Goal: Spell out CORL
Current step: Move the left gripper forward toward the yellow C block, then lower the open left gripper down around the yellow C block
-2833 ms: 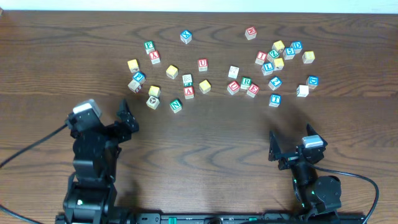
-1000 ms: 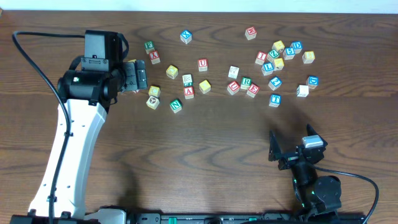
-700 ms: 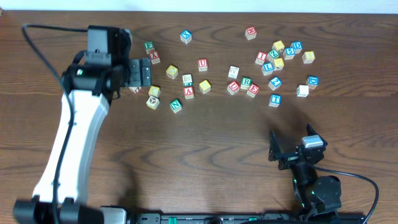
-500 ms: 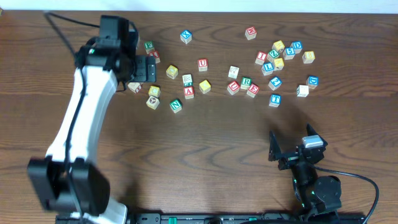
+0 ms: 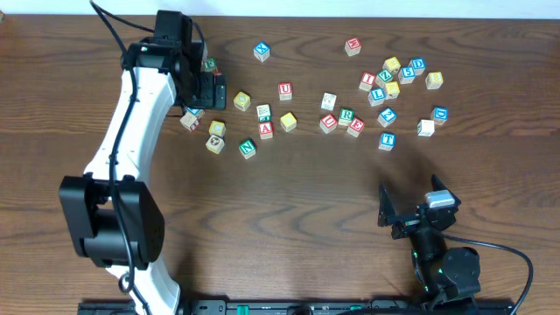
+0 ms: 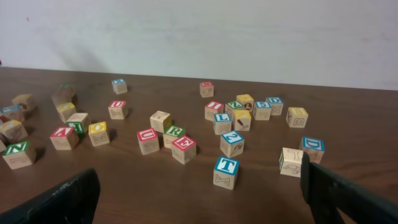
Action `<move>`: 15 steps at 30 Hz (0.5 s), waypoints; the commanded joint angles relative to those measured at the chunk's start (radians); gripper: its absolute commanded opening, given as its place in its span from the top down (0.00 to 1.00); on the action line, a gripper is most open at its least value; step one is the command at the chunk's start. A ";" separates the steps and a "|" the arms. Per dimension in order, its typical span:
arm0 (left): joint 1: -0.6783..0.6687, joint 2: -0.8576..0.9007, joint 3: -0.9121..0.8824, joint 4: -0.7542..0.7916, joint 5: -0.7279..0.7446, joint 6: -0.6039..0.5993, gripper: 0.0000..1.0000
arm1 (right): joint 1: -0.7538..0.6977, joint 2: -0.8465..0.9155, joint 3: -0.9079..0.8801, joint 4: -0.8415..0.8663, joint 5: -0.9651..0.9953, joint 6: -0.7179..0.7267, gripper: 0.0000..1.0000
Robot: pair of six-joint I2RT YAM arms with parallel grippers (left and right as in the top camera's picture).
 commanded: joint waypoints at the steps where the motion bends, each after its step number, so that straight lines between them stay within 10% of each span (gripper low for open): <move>1: 0.001 0.052 0.024 -0.025 0.014 0.022 0.02 | -0.007 -0.005 -0.001 -0.005 -0.005 -0.014 0.01; 15: -0.079 0.142 0.024 -0.053 0.009 0.029 0.11 | -0.007 -0.005 -0.001 -0.005 -0.005 -0.014 0.01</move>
